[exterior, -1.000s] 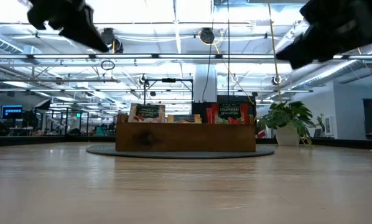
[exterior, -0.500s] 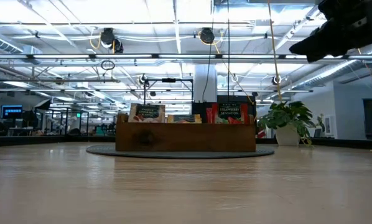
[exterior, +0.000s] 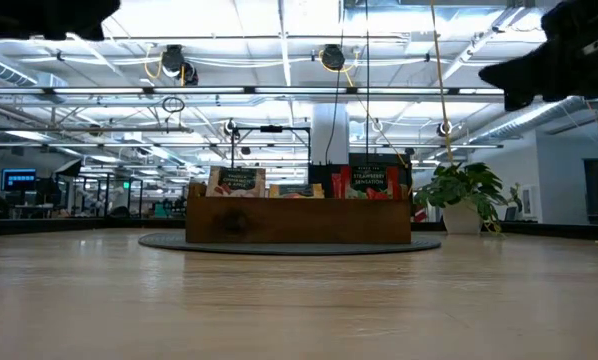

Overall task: Pick & Place Tea
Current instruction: Return to Home Position

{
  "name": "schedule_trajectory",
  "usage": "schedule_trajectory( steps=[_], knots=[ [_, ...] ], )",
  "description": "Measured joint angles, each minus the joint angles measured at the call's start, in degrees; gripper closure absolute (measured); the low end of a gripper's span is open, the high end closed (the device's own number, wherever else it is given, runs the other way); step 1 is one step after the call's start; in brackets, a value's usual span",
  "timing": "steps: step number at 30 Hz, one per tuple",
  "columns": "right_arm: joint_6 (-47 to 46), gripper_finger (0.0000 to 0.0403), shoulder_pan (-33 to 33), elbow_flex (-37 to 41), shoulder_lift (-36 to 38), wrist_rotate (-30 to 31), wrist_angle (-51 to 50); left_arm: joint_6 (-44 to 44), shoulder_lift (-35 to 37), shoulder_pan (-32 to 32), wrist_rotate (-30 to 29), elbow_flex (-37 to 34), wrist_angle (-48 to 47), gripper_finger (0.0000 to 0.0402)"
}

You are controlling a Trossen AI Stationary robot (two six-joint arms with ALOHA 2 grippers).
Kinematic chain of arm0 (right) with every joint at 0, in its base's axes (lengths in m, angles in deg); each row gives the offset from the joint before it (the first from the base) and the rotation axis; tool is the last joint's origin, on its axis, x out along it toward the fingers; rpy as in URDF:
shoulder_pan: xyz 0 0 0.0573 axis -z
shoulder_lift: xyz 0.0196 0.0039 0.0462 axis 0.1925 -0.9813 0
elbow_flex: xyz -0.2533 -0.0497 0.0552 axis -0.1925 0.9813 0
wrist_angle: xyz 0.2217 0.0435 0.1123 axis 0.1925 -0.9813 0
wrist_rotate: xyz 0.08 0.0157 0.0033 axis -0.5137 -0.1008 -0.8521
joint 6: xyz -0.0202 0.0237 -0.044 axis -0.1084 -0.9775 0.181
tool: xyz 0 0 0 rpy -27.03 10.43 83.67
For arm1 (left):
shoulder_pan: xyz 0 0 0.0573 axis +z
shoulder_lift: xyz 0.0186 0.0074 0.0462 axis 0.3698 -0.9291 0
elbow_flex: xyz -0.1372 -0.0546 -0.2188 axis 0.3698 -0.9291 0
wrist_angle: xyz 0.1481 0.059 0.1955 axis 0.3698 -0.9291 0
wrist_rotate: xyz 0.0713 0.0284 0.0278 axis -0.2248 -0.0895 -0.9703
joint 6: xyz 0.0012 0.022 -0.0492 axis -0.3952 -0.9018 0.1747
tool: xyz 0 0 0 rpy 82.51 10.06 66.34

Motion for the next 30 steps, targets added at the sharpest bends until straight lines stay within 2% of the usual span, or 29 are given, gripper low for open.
schedule_trajectory(
  steps=[5, 11, 18, 21, 30],
  knots=[
    [-3.7, 0.0403, 2.4, 1.6, 1.6, -0.1, -3.5, 4.7, 6.6, 2.7, 6.7, -3.6, -3.3, 0.0399],
    [-5.2, 0.0403, 2.5, 6.4, 1.5, -1.7, 1.3, 8.6, 9.9, 2.8, 10.5, -7.5, -5.4, 0.0399],
    [-5.7, 0.0403, 2.7, 7.0, 1.6, -1.7, 2.1, 11.5, 9.9, 2.8, 11.0, -12.4, -5.9, 0.0399],
    [-6.8, 0.0403, 2.7, 7.0, 1.5, -1.7, 1.2, 12.9, 9.8, 2.8, 13.2, -14.8, -5.4, 0.0396],
    [-8.9, 0.0403, 2.7, 7.1, 1.5, -1.4, 2.4, 15.5, 5.5, 2.8, 15.1, -14.7, -5.3, 0.0392]
  ],
)
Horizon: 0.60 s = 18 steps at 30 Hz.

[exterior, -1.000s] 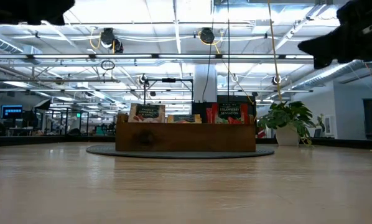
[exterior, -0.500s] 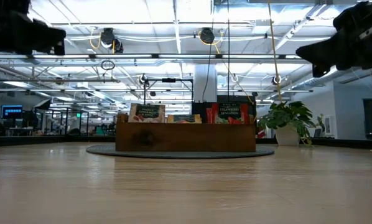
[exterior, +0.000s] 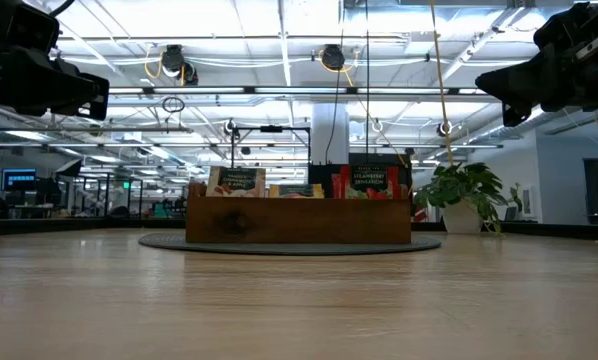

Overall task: Pick & Place Tea
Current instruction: Return to Home Position

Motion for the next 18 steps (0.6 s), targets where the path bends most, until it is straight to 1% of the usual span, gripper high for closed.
schedule_trajectory(
  steps=[8, 18],
  knots=[
    [0.0, 0.0403, 0.0, 0.1, 0.0, 0.1, 0.0, 1.2, -1.1, 0.0, 0.0, 0.0, 0.0, 0.0398],
    [0.0, 0.0403, 0.0, 0.1, 0.0, 0.0, 0.0, 1.2, -1.1, 0.0, 0.0, 0.0, 0.2, 0.0351]
  ],
)
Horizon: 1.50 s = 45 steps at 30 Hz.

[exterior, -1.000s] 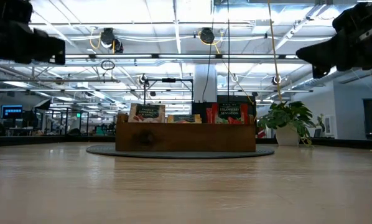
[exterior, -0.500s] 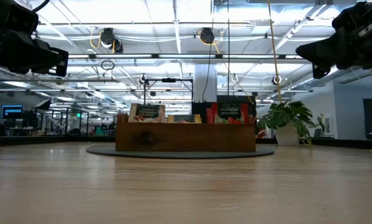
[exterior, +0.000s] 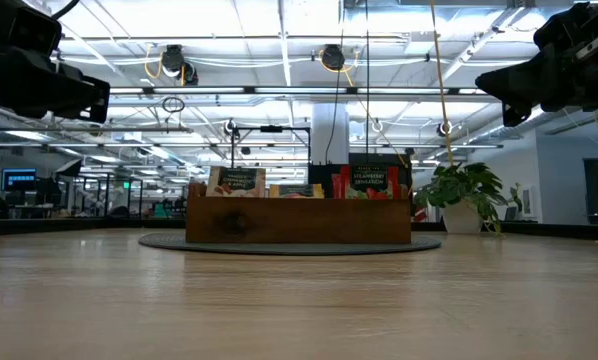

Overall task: Pick & Place Tea
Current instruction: Return to Home Position

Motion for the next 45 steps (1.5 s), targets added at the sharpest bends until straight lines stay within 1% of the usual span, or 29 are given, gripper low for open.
schedule_trajectory(
  steps=[6, 19, 31, 40, 45],
  knots=[
    [0.0, 0.0403, 0.0, 0.0, 0.0, 0.0, 0.0, 0.0, 0.0, 0.0, 0.0, 0.0, 0.0, 0.034],
    [0.0, 0.0403, 0.0, 0.0, 0.0, 0.0, 0.0, 0.0, 0.0, 0.0, 0.0, 0.0, 0.1, 0.0361],
    [0.0, 0.0403, 0.0, 0.0, 0.0, -0.1, 0.0, 0.0, 0.0, 0.0, 0.0, 0.0, 0.1, 0.0344],
    [0.0, 0.0403, 0.0, 0.0, 0.0, -0.1, 0.0, 0.0, 0.0, 0.0, 0.0, 0.0, 0.1, 0.035],
    [0.0, 0.0403, 0.0, 0.0, 0.0, -0.1, 0.0, 0.0, 0.0, 0.0, 0.0, 0.0, 0.1, 0.0343]
  ],
)
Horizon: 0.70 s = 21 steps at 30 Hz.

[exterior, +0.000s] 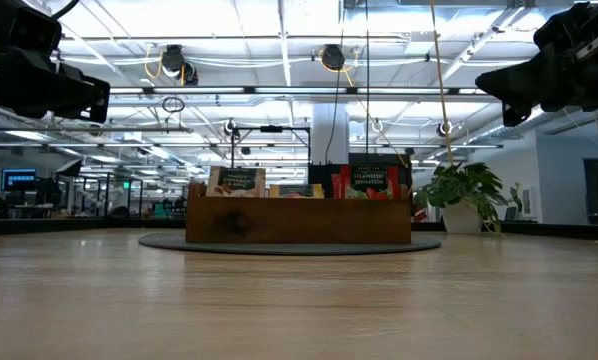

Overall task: Pick & Place Tea
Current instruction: Return to Home Position

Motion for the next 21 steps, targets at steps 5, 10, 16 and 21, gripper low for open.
schedule_trajectory(
  steps=[5, 10, 16, 21],
  knots=[
    [0.0, 0.0403, 0.0, 0.0, 0.0, 0.0, 0.0, 0.0, 0.0, 0.0, 0.0, 0.0, 0.0, 0.034],
    [0.0, 0.0403, 0.0, 0.0, 0.0, 0.0, 0.0, 0.0, 0.0, 0.0, 0.0, 0.0, 0.0, 0.0339],
    [0.0, 0.0403, 0.0, 0.0, 0.0, 0.0, 0.0, 0.0, 0.0, 0.0, 0.0, 0.0, 0.0, 0.0339],
    [0.0, 0.0403, 0.0, 0.0, 0.0, 0.0, 0.0, 0.0, 0.0, 0.0, 0.0, 0.0, 0.0, 0.0339]
  ],
)
